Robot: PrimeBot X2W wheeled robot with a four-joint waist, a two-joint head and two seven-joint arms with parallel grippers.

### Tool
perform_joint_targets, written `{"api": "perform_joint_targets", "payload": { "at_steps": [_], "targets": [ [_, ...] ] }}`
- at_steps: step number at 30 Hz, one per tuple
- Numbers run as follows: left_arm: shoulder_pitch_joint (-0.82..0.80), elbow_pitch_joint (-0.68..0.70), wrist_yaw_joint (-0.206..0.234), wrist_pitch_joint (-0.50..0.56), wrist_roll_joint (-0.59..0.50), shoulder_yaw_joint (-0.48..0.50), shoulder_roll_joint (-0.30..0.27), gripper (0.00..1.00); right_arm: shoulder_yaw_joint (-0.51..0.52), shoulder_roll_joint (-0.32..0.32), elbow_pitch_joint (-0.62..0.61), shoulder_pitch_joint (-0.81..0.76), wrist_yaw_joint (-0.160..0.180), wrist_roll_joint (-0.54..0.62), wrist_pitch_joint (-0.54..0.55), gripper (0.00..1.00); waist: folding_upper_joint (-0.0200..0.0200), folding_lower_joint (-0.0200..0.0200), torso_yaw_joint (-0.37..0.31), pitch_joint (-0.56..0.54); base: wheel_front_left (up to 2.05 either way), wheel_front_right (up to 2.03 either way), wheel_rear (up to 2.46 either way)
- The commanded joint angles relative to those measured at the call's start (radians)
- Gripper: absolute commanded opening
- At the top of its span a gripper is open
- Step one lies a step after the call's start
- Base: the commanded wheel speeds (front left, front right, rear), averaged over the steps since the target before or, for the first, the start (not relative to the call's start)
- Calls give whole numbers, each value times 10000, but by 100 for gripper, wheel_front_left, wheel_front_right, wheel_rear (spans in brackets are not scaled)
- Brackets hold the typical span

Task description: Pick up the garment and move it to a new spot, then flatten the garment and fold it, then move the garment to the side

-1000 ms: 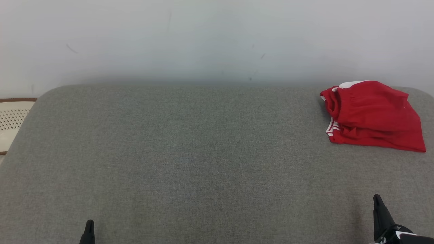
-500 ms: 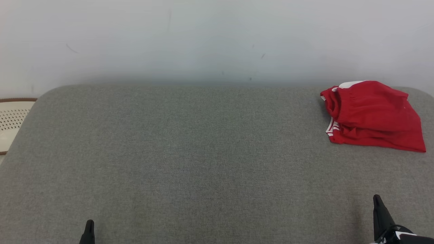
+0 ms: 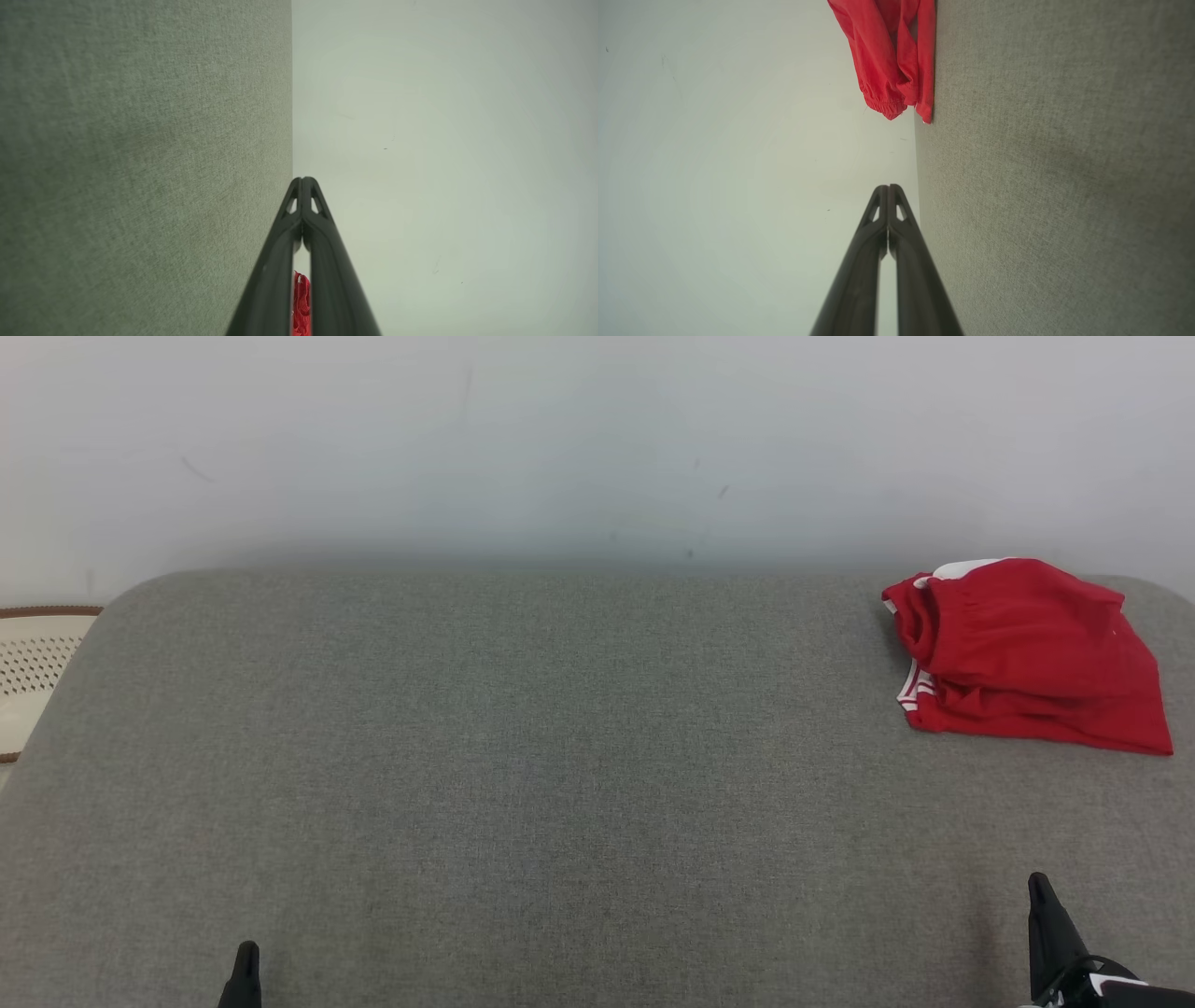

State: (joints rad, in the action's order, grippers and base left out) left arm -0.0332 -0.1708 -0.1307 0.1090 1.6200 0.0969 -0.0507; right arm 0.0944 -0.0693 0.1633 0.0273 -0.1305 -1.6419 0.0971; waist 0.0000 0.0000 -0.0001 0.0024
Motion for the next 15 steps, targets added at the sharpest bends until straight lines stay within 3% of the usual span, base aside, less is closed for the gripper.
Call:
{"api": "perform_joint_targets", "payload": {
  "at_steps": [1,15],
  "targets": [
    [-46,-37,-33,13,26,42,13,0,18,24,20,-10,-4,43,49,0,0,0,0,0,0,0,0],
    [-46,-37,-33,11,27,41,11,0,53,52,22,-3,-4,61,76,0,0,0,0,0,0,0,0]
  ]
}}
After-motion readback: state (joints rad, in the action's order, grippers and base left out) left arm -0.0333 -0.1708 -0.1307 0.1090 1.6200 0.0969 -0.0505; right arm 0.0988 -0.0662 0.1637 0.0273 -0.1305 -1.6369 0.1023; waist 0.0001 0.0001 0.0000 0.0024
